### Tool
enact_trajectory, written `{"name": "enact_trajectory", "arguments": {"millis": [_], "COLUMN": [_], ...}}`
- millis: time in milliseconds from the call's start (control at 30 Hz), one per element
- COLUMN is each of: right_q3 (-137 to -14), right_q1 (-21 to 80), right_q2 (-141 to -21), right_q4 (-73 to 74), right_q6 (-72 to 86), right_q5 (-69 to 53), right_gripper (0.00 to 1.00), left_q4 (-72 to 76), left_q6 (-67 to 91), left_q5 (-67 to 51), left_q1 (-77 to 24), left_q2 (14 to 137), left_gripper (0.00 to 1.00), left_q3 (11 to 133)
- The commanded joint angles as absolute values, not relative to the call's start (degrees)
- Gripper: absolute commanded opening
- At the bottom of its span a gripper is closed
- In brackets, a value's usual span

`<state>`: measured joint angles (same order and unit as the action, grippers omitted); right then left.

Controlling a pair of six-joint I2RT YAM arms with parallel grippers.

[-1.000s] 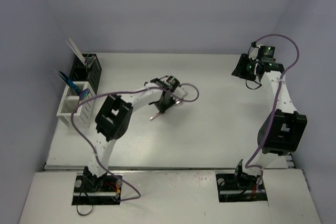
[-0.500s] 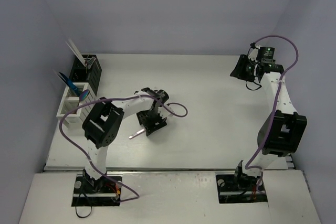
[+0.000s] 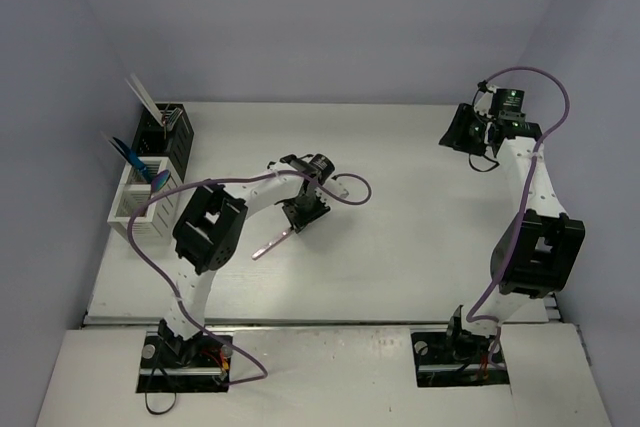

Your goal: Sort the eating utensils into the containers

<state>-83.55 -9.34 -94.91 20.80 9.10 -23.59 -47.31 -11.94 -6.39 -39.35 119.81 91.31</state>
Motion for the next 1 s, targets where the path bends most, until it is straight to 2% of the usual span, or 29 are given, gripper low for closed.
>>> {"name": "enact_trajectory", "arguments": {"millis": [0,67,167,267,333,467,500,567,733,833,967], "right_q3": [-84.4,-84.5,-84.6,-84.8,-84.9,-85.5,-85.6,-85.8,-85.8,-85.5,-85.4], "right_q1": [-9.7,-9.7,-9.7,-9.7,-9.7,-9.7,-9.7,-9.7,-9.6,-9.6,-9.3], "right_q2": [-91.7,-91.8,-91.7,-91.5,-91.4,-90.4,-90.2,-89.3,-87.1,-86.0,-85.0], "right_q4": [18.7,18.7,18.7,18.7,18.7,18.8,18.9,18.9,19.1,19.1,19.1], "right_q6": [9.0,9.3,9.7,10.0,10.4,10.8,10.8,11.1,11.1,10.9,10.7], "right_q5": [-24.3,-24.7,-25.0,-25.0,-25.0,-25.0,-25.0,-24.9,-24.6,-24.1,-23.4], "right_gripper": [0.4,0.4,0.4,0.4,0.38,0.34,0.34,0.33,0.32,0.31,0.3], "left_q4": [-48.2,-48.4,-48.4,-48.4,-48.3,-48.5,-48.4,-48.3,-44.8,-38.8,-35.2], "left_q6": [-12.3,-12.4,-12.7,-13.0,-12.9,-12.6,-12.4,-12.1,-9.2,-5.3,-4.1], "left_q5": [-5.8,-5.3,-5.5,-5.8,-6.4,-7.6,-7.7,-8.4,-13.0,-16.0,-13.2], "left_q1": [-39.2,-39.1,-39.0,-38.8,-38.5,-38.1,-38.1,-38.1,-35.5,-29.8,-21.9], "left_q2": [115.6,114.6,113.6,113.4,113.6,112.4,111.5,109.3,97.6,85.7,71.1], "left_gripper": [0.27,0.28,0.35,0.35,0.27,0.03,0.0,0.0,0.0,0.0,0.0], "left_q3": [88.3,85.9,83.0,81.7,82.6,87.6,89.2,91.7,94.5,91.5,84.2]}}
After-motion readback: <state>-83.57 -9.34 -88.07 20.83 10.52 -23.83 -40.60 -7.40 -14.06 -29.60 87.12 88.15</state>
